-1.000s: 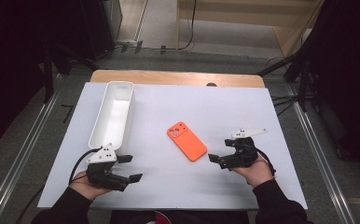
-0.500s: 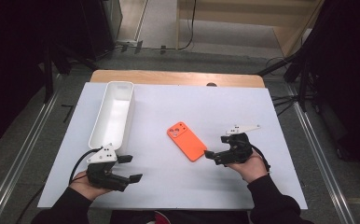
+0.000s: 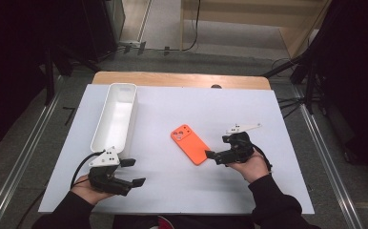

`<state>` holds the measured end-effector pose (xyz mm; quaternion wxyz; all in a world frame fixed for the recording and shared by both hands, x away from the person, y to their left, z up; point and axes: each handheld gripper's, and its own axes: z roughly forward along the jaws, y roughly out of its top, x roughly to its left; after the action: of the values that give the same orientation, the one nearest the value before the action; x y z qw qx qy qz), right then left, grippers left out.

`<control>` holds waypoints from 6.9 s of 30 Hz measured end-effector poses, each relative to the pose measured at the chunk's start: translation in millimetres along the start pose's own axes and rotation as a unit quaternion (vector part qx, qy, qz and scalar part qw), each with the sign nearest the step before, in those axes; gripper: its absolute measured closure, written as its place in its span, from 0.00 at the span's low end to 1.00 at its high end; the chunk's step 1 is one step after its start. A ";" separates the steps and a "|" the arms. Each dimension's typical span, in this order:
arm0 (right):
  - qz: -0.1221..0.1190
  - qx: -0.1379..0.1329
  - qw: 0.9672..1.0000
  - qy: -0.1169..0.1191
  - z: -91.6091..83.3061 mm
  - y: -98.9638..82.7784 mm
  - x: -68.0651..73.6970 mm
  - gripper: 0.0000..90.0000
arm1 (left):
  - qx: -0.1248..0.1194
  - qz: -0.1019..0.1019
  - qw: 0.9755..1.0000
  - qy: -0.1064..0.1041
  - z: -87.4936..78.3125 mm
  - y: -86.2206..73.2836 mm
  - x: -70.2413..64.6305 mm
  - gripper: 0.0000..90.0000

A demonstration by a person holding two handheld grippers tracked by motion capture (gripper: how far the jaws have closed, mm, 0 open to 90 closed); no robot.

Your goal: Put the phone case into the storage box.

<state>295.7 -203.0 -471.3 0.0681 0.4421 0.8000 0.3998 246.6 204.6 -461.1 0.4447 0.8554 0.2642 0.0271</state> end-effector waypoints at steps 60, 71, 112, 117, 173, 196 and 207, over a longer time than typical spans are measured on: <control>-0.017 0.012 1.000 -0.020 68.9 56.5 27.5 0.02 | 0.002 -0.001 1.000 -0.003 -0.3 -1.0 1.0 0.24; -0.017 0.031 0.999 -0.019 74.6 53.6 25.7 0.02 | 0.003 -0.001 1.000 -0.004 -0.2 -1.0 0.9 0.24; -0.038 0.130 0.990 -0.036 88.9 45.2 23.4 0.02 | 0.008 0.002 1.000 -0.006 0.4 -1.1 0.9 0.24; -0.039 0.138 0.989 -0.040 90.7 43.8 23.1 0.02 | 0.008 0.002 1.000 -0.006 0.7 -1.3 0.8 0.24; -0.063 0.150 0.981 -0.102 97.2 36.1 36.1 0.15 | 0.010 0.003 1.000 -0.005 0.7 -1.0 0.6 0.24; -0.020 0.154 0.987 -0.049 91.1 43.8 23.0 0.16 | 0.009 0.001 1.000 -0.007 0.3 -1.2 1.2 0.24; -0.004 0.132 0.991 -0.024 75.0 52.1 18.3 0.16 | 0.010 -0.001 1.000 -0.008 0.6 -1.2 1.1 0.24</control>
<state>353.4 -130.5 -480.7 0.0298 0.4536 0.8455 0.2802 247.2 205.2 -462.5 0.4381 0.8598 0.2616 0.0176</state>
